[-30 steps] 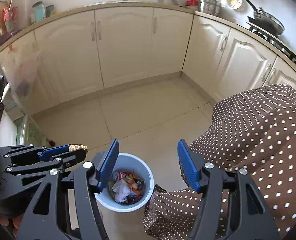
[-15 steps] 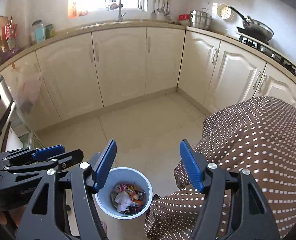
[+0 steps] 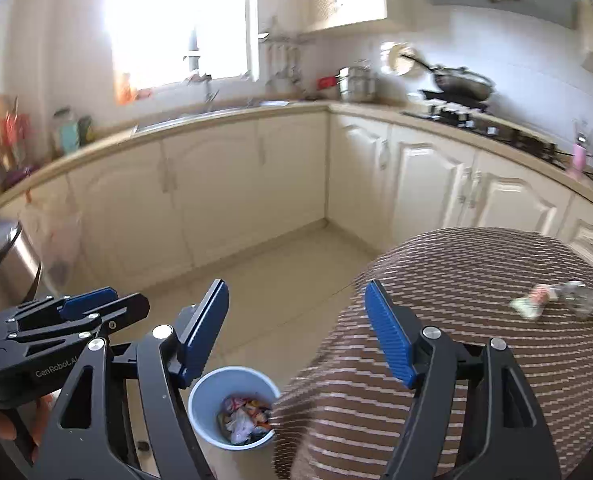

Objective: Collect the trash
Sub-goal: 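Move both tools back over the table toward the last wrappers, then grasp the red-white wrapper with the left tool while the right tool grasps the clear plastic wrapper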

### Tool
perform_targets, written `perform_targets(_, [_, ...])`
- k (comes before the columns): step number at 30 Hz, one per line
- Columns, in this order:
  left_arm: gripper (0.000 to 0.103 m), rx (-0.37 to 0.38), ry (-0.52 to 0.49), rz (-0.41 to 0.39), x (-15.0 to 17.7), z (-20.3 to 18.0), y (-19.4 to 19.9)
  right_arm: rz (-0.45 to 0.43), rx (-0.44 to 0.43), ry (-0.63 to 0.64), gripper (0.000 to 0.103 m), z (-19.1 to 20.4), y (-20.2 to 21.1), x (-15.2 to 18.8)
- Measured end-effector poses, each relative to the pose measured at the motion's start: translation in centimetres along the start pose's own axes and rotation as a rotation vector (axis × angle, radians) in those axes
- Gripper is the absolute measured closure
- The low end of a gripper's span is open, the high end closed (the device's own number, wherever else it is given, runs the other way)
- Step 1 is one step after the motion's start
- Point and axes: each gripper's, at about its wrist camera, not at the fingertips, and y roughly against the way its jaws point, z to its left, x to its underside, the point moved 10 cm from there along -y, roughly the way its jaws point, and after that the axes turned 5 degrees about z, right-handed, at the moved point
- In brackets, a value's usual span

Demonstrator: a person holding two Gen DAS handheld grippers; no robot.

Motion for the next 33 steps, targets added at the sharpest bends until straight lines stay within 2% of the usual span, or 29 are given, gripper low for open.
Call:
perform_targets(4, [0.050,0.029,-0.066,-0.010,-0.7,-5.4,0.0,-0.032,0.066,-0.050,0.032,-6.3,3.2,-0.1])
perform_targets(10, [0.050,0.099,-0.222,0.036,-0.3,-16.9,-3.0,-0.034,0.193,-0.135,0.031,-17.2,6.1,1.6])
perform_targets(12, [0.050,0.125,-0.282,0.053,0.0,-21.4,-4.6,-0.018,0.239,-0.177,0.030,-21.2,6.7,2.7])
perform_targets(14, [0.050,0.148,-0.335,0.077,0.2,-25.1,-6.1,-0.006,0.265,-0.204,0.030,-23.5,6.9,3.5])
perform_targets(20, [0.050,0.214,-0.498,0.173,1.8,-34.1,-11.9,0.049,0.347,-0.243,0.025,-30.8,7.0,6.0])
perform_targets(24, [0.050,0.200,-0.548,0.223,2.8,-36.6,-15.2,0.086,0.374,-0.259,0.024,-34.2,6.3,7.0])
perform_targets(29, [0.050,0.203,-0.579,0.255,2.6,-39.4,-18.7,0.124,0.382,-0.244,0.023,-36.5,4.4,7.2])
perform_targets(33, [0.050,0.155,-0.610,0.276,2.3,-40.1,-21.3,0.156,0.365,-0.219,0.022,-37.2,3.1,7.3])
